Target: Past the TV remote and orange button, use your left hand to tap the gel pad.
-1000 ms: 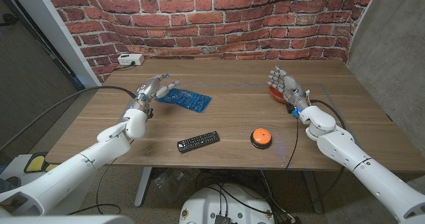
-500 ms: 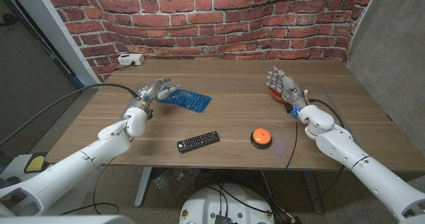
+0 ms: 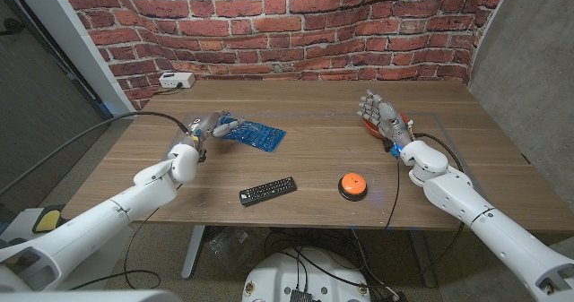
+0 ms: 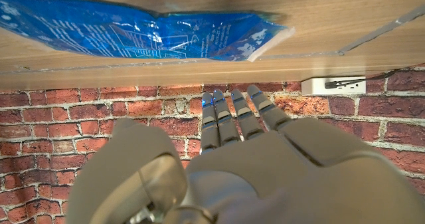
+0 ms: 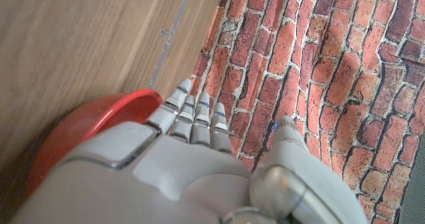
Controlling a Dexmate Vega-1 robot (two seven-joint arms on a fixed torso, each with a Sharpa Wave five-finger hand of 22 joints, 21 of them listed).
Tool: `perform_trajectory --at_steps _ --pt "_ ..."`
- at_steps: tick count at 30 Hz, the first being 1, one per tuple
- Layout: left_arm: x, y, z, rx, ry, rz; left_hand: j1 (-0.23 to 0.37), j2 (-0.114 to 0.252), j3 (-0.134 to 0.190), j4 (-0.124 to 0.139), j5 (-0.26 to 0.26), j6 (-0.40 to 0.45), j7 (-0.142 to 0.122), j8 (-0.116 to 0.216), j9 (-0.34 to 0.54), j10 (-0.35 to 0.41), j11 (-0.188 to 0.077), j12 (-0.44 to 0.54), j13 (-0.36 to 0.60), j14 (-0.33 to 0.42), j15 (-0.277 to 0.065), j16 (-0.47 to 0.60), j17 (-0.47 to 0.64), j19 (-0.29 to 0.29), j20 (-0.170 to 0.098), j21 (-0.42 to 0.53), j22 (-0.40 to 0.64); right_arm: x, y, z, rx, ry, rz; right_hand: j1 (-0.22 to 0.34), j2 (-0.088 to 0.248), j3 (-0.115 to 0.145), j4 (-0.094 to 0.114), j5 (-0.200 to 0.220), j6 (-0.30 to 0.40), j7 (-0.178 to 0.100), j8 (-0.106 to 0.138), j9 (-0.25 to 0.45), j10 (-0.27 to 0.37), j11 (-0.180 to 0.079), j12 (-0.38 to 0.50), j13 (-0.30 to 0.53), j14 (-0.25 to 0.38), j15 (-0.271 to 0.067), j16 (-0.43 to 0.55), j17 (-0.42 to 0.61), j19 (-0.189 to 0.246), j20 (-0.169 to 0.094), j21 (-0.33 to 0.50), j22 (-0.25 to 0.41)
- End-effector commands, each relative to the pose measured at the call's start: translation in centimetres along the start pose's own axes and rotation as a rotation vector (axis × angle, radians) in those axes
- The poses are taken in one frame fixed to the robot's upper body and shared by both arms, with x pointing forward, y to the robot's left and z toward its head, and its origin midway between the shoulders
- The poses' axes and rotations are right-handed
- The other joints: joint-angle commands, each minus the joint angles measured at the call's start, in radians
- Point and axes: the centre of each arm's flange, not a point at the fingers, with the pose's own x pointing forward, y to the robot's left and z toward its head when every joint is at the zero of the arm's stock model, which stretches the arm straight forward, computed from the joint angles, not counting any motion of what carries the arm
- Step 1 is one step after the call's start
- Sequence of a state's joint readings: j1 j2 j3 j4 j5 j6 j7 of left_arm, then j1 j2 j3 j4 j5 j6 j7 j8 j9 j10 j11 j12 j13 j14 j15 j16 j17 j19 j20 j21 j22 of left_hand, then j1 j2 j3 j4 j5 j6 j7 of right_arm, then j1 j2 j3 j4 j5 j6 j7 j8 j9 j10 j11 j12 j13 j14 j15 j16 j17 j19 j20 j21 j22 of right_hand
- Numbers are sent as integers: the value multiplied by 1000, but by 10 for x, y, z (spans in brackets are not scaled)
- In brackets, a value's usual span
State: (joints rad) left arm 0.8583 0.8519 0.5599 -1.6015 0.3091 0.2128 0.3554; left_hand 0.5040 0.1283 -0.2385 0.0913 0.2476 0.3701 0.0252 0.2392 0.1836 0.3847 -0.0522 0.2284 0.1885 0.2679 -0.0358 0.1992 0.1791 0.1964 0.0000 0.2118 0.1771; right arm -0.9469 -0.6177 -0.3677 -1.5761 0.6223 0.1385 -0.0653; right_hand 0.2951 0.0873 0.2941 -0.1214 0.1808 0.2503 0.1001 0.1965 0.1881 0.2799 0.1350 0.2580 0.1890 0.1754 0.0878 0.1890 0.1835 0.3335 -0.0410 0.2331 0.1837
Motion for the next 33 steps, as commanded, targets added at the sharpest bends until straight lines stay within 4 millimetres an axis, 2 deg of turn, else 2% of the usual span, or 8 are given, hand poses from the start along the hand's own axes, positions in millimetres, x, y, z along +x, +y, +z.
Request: perform_trajectory --at_steps 1,20,33 --pt "5 -8 -1 13 13 -55 1 2 -7 0 4 10 -2 -1 3 8 5 -2 2 8 -17 -1 3 6 -3 4 2 6 1 -3 3 3 9 6 6 2 -2 5 9 -3 8 2 8 2 -2 1 7 -2 2 3 9 2 3 3" --pt "9 -21 1 1 7 -132 1 4 -10 2 3 20 6 -5 3 17 12 -5 2 22 -8 0 3 24 -6 7 2 8 0 -2 1 16 12 4 7 2 -2 4 10 -3 6 1 9 4 -4 1 7 0 0 3 8 4 0 3" --pt "10 -20 4 108 26 -138 1 3 -13 4 2 32 4 -7 4 25 5 -7 3 32 -8 0 3 40 -6 9 1 8 1 -2 -1 18 17 3 7 3 -2 5 11 -3 5 1 11 2 -6 1 7 1 -1 4 9 5 0 3"
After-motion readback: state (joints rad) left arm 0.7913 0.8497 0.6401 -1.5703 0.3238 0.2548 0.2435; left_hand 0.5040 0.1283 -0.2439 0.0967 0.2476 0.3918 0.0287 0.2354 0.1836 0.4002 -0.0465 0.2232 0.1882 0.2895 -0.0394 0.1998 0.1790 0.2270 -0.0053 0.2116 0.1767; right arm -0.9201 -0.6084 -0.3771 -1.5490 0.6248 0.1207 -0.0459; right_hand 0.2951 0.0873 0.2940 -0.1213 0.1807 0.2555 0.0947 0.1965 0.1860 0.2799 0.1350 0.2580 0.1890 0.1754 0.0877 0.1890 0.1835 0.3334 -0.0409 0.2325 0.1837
